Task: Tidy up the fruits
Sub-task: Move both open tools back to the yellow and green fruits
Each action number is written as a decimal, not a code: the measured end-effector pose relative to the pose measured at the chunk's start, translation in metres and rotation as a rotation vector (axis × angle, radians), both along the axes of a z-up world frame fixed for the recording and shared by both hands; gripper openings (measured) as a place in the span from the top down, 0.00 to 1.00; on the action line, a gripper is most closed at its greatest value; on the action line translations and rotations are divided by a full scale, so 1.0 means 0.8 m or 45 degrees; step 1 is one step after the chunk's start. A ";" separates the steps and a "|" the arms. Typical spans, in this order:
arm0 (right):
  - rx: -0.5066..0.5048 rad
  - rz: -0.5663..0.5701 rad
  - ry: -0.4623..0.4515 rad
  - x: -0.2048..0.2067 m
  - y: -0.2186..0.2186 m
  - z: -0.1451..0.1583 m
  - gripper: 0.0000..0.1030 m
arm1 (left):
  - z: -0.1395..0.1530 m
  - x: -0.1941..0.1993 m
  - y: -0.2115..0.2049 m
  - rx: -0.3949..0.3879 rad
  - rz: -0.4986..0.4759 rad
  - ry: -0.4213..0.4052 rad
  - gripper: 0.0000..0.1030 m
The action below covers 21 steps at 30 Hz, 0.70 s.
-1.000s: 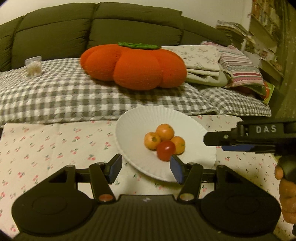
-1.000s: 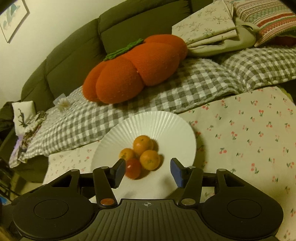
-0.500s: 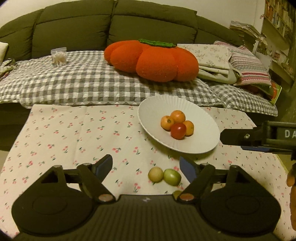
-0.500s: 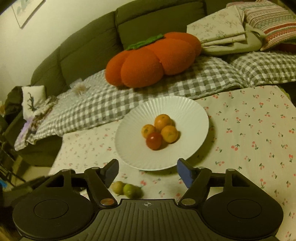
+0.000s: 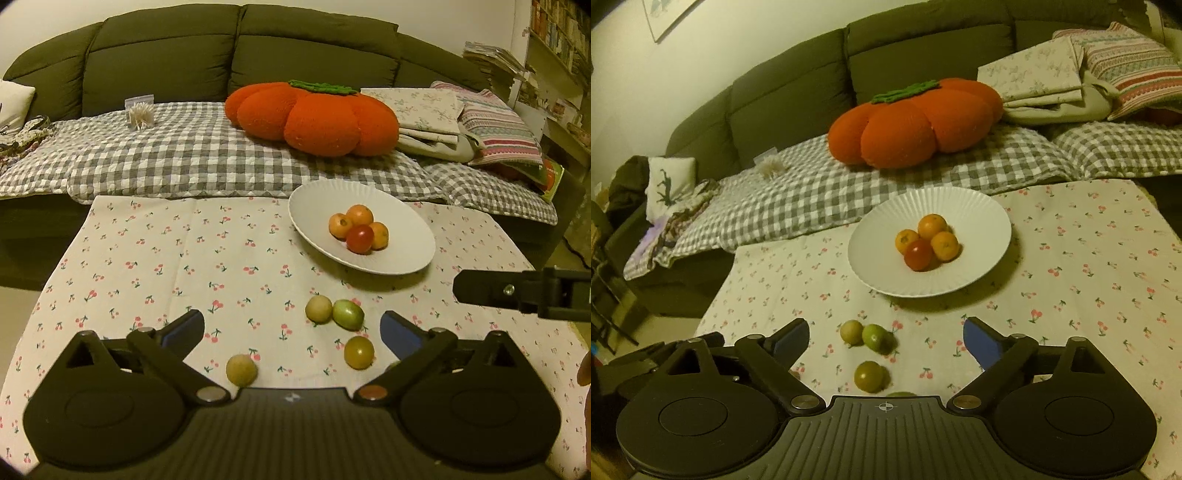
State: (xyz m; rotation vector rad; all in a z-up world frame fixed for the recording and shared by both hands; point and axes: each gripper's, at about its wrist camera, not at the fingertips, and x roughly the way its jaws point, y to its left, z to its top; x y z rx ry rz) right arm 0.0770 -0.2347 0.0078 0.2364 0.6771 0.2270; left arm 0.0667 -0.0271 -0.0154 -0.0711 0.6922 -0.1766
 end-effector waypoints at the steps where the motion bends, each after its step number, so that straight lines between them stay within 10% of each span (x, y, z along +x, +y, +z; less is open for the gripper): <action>1: 0.002 -0.004 -0.002 -0.002 -0.001 0.000 0.09 | -0.002 -0.003 0.001 -0.009 0.000 0.007 0.02; 21: -0.103 0.025 0.049 -0.021 0.002 -0.029 0.06 | -0.068 -0.036 -0.042 0.080 -0.170 0.065 0.10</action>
